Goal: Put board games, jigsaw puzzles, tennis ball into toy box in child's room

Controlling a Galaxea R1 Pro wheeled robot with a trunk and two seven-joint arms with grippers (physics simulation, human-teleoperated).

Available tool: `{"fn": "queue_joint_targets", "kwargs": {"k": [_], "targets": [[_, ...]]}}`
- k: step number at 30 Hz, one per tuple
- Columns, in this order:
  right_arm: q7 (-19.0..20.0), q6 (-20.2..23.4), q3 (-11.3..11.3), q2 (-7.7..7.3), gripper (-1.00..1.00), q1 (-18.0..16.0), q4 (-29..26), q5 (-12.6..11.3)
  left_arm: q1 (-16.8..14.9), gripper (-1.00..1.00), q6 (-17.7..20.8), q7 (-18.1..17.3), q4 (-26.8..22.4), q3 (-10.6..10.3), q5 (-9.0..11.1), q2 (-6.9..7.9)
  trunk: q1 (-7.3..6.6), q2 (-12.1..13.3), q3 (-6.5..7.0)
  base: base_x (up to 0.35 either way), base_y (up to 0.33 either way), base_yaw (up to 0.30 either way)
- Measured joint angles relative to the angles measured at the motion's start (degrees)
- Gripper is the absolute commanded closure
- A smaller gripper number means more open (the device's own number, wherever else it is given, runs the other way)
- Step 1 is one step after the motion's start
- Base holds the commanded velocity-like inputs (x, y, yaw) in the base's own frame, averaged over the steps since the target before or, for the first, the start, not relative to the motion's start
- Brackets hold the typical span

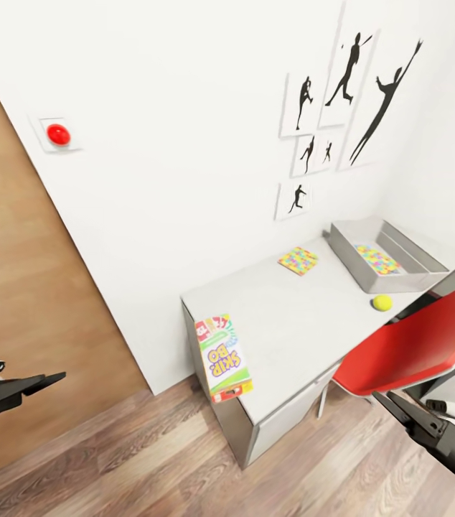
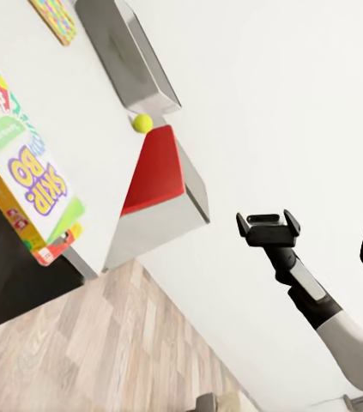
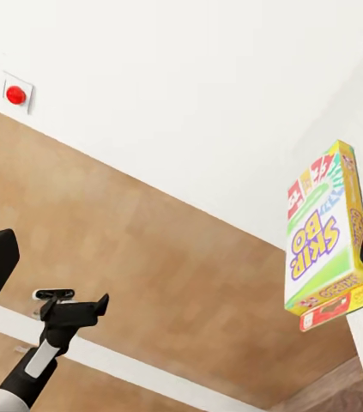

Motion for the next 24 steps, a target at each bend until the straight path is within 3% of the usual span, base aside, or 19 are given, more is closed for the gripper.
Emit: {"fn": "queue_joint_targets", "kwargs": {"k": [9, 24], "targets": [[0.08, 0.00, -0.03, 0.00, -1.00, 0.00, -0.03, 0.00, -0.01, -1.00, -0.02, 0.00, -0.02, -0.05, 0.02, -0.01, 0.00, 0.00, 0.20, 0.110, -0.157, -0.071], [0.45, 0.00, -1.16, -0.01, -1.00, 0.03, -0.06, -0.10, -0.02, -1.00, -0.02, 0.01, -0.04, -0.11, 0.03, 0.05, 0.01, 0.00, 0.56, 0.013, -0.017, -0.052]]}}
